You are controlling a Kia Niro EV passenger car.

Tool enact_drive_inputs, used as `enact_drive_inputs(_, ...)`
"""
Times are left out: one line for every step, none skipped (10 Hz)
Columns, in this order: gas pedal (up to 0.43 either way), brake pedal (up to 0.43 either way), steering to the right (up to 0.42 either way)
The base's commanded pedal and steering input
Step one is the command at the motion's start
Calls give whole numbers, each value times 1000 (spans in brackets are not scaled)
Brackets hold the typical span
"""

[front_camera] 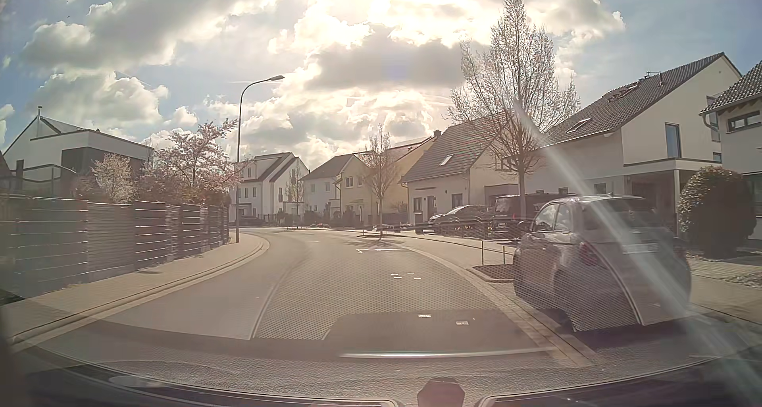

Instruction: Follow the waypoints while adhering to traffic rules and regulations

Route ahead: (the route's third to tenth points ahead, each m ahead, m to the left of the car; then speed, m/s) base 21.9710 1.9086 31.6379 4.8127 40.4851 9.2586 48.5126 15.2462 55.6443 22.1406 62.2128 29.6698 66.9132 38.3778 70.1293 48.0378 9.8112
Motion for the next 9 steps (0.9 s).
enact_drive_inputs(118,0,-13)
enact_drive_inputs(118,0,-19)
enact_drive_inputs(118,0,-23)
enact_drive_inputs(118,0,-25)
enact_drive_inputs(118,0,-29)
enact_drive_inputs(118,0,-33)
enact_drive_inputs(118,0,-38)
enact_drive_inputs(110,0,-45)
enact_drive_inputs(110,0,-50)
